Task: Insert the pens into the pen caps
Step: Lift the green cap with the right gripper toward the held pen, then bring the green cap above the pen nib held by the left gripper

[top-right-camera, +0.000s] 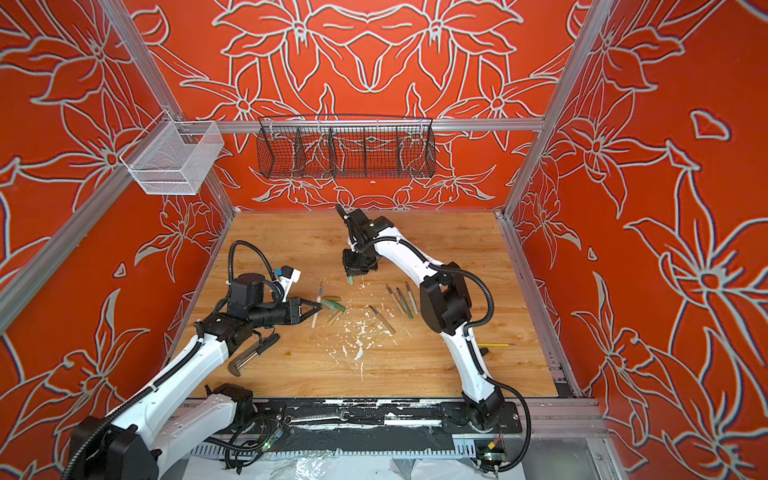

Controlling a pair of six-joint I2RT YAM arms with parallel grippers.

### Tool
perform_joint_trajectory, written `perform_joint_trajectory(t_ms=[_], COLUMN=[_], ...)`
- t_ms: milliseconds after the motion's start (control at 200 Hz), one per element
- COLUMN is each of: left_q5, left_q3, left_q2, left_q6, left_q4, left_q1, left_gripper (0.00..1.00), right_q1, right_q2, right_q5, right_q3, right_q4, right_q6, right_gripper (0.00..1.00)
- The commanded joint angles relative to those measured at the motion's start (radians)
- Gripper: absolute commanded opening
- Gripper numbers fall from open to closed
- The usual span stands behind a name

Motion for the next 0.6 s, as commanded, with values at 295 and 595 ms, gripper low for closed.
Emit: perform_joint_trajectory(t_ms=[295,595], left_q5=[-0.008,-0.106], left_q3=[0.025,-0.005], left_q2=[0.135,0.17], left_q6=[0.044,0.011], left_q4=[-0.002,0.098], left_q1=[-0.075,-0.094], left_gripper=[0.0,0.0], right_q1=[0.001,0.015], right_q2=[-0.118,-0.184], right_q5=[-0.022,-0.01], right_q3=[-0.107,-0.207], right_q4=[0.141,0.266], right_q6=[0.131,0.221], right_gripper=[0.1,0.1])
